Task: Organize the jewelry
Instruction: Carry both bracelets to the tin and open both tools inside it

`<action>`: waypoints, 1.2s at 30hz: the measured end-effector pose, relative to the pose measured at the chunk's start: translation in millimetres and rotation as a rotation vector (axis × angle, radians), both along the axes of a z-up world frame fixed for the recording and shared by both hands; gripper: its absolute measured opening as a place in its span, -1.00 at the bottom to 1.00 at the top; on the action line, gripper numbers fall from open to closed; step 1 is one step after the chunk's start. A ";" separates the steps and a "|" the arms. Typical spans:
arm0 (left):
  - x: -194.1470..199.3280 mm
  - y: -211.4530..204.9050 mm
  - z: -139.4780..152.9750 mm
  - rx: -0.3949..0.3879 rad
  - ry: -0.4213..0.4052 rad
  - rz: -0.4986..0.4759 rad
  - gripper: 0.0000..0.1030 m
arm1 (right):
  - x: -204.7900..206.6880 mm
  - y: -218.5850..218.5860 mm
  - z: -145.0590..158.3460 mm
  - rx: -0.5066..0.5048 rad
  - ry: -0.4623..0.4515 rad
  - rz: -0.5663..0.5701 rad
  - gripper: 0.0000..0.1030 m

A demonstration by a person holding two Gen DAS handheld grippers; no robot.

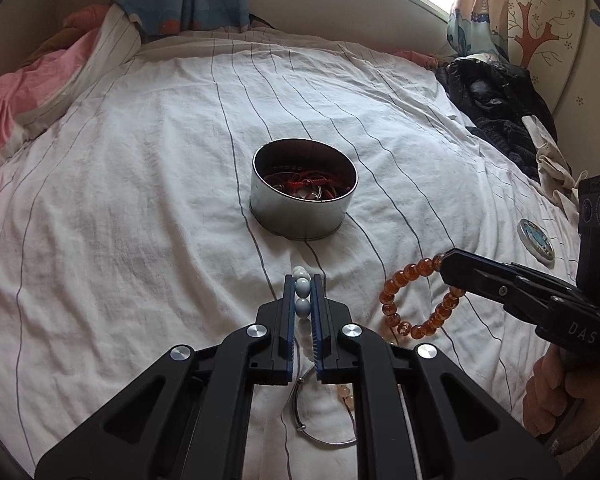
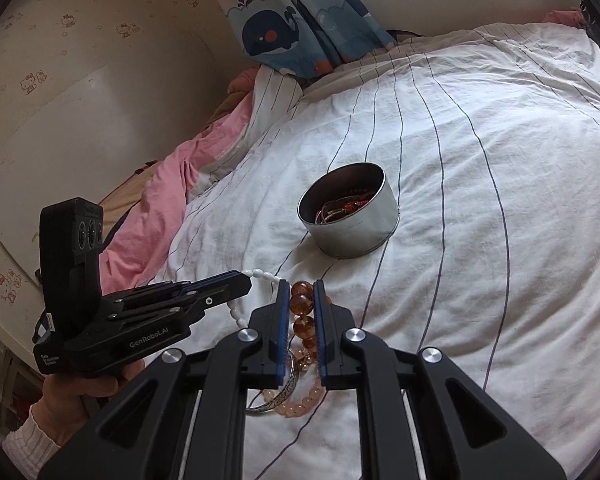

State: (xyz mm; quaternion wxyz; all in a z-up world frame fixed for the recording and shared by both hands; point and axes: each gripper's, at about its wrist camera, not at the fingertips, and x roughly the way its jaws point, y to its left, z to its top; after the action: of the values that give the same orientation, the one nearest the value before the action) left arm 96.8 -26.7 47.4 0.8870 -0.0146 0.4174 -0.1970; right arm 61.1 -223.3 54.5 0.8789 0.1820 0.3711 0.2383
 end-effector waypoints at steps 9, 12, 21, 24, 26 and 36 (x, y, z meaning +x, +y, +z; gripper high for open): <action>-0.3 -7.0 23.2 0.043 -0.088 0.046 -0.86 | 13.0 0.7 16.5 0.009 -0.053 -0.002 -0.76; 4.1 -9.0 32.3 0.029 -0.112 0.052 -0.86 | 20.6 1.0 23.4 0.007 -0.078 -0.009 -0.76; 24.3 -24.5 53.0 -0.002 -0.168 0.055 -0.86 | 45.5 -1.1 33.1 0.014 -0.119 -0.028 -0.76; 29.9 -30.2 53.9 -0.008 -0.172 0.053 -0.86 | 50.6 -1.7 34.4 0.021 -0.127 -0.034 -0.76; 33.2 -32.6 55.5 -0.020 -0.178 0.052 -0.86 | 53.6 -2.8 34.8 0.027 -0.131 -0.038 -0.76; 54.9 -38.0 63.5 -0.133 -0.219 0.065 -0.86 | 70.6 -3.3 42.0 0.039 -0.168 -0.054 -0.76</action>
State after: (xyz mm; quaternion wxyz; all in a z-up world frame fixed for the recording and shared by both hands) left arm 151.7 -64.7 110.9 0.9302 -0.0653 0.3033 -0.1960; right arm 131.7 -226.6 96.5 0.9093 0.1885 0.2863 0.2361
